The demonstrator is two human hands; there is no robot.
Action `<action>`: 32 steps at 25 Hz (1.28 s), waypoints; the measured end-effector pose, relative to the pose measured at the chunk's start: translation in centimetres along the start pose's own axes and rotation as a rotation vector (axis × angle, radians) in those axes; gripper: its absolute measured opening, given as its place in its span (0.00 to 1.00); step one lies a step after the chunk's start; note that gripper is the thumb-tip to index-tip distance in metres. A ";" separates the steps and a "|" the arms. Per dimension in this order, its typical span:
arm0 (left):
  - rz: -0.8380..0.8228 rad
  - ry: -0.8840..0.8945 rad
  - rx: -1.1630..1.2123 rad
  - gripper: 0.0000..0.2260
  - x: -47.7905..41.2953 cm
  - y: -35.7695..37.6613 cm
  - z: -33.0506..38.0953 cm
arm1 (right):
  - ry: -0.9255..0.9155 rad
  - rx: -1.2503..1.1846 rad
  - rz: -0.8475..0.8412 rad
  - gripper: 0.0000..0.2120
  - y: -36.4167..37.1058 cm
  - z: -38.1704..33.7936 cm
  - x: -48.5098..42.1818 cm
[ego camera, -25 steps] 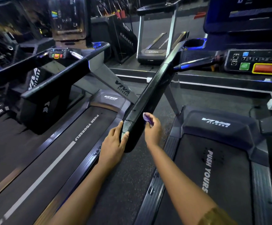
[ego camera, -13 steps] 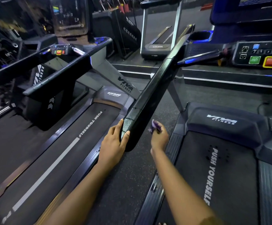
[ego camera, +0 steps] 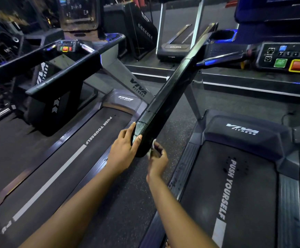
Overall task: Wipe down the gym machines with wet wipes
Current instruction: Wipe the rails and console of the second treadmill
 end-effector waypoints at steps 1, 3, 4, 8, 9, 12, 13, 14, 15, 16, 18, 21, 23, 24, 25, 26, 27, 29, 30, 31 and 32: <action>-0.004 0.004 -0.001 0.24 0.1 -0.1 0.0 | 0.038 -0.065 0.000 0.13 0.1 0.0 1.0; -0.015 0.002 -0.004 0.25 0.1 -0.2 0.1 | 0.101 -0.136 0.014 0.12 0.3 -0.2 2.8; -0.021 -0.005 0.000 0.25 0.0 -0.3 0.1 | 0.119 -0.129 0.022 0.12 0.4 -0.2 3.6; -0.055 -0.042 0.026 0.24 0.2 -0.5 0.3 | 0.165 -0.021 -0.011 0.13 0.5 -0.8 6.2; -0.067 -0.045 0.029 0.24 0.2 -0.6 0.3 | 0.174 -0.008 -0.021 0.13 0.6 -1.1 6.7; -0.121 -0.050 0.085 0.24 0.0 -0.8 0.1 | 0.173 -0.008 -0.064 0.13 1.1 -1.7 7.6; -0.144 -0.054 0.136 0.24 -0.1 -1.1 0.0 | 0.158 0.004 -0.086 0.13 1.3 -2.0 7.9; -0.166 -0.058 0.203 0.23 -0.1 -1.3 0.0 | 0.136 0.031 -0.116 0.14 1.4 -2.4 8.2; -0.182 -0.062 0.272 0.22 -0.2 -1.4 0.0 | 0.107 0.074 -0.152 0.14 1.4 -2.9 8.4; -0.186 -0.060 0.333 0.22 -0.1 -1.6 0.0 | 0.069 0.120 -0.196 0.15 1.4 -3.4 8.5; -0.150 -0.044 0.421 0.21 0.0 -1.5 -0.1 | -0.045 0.236 -0.257 0.15 1.5 -5.3 8.1; -0.059 -0.041 0.478 0.21 0.3 -1.1 0.0 | -0.306 0.600 -0.232 0.14 2.6 -9.2 4.4; -0.049 -0.045 0.584 0.22 0.6 -1.3 0.3 | -0.499 0.961 -0.254 0.13 4.3 -11.3 1.0; -0.062 -0.045 0.646 0.24 0.6 -1.2 0.1 | -0.558 1.141 -0.283 0.14 5.0 -11.7 -0.5; -0.083 -0.043 0.704 0.26 0.7 -1.3 0.1 | -0.595 1.310 -0.315 0.14 5.5 -11.6 -1.6; -0.099 -0.040 0.765 0.30 0.7 -1.3 -0.2 | -0.618 1.444 -0.340 0.14 5.8 -11.3 -2.2; -0.106 -0.031 0.814 0.35 0.7 -1.3 -0.5 | -0.646 1.531 -0.358 0.14 5.9 -10.8 -2.0; -0.115 -0.022 0.865 0.43 0.6 -1.3 -0.9 | -0.804 1.611 -0.390 0.14 5.4 -9.8 0.1; -0.132 -0.013 0.878 0.43 0.6 -1.3 -1.1 | -0.910 1.603 -0.405 0.15 5.0 -9.2 1.8; -0.149 0.003 0.884 0.41 0.6 -1.2 -1.2 | -0.988 1.608 -0.429 0.15 4.5 -8.5 3.3; -0.164 0.017 0.884 0.37 0.7 -1.2 -1.3 | -1.027 1.618 -0.469 0.15 3.8 -7.8 4.6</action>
Point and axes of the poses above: each hand's wrist, its own x-axis away from the middle knuckle, its own y-axis out of the palm, z = x × y, the point moved 1 cm from there along -x, towards the middle knuckle, and after that the axes turned 10 degrees about -z, right-handed, at the moved point
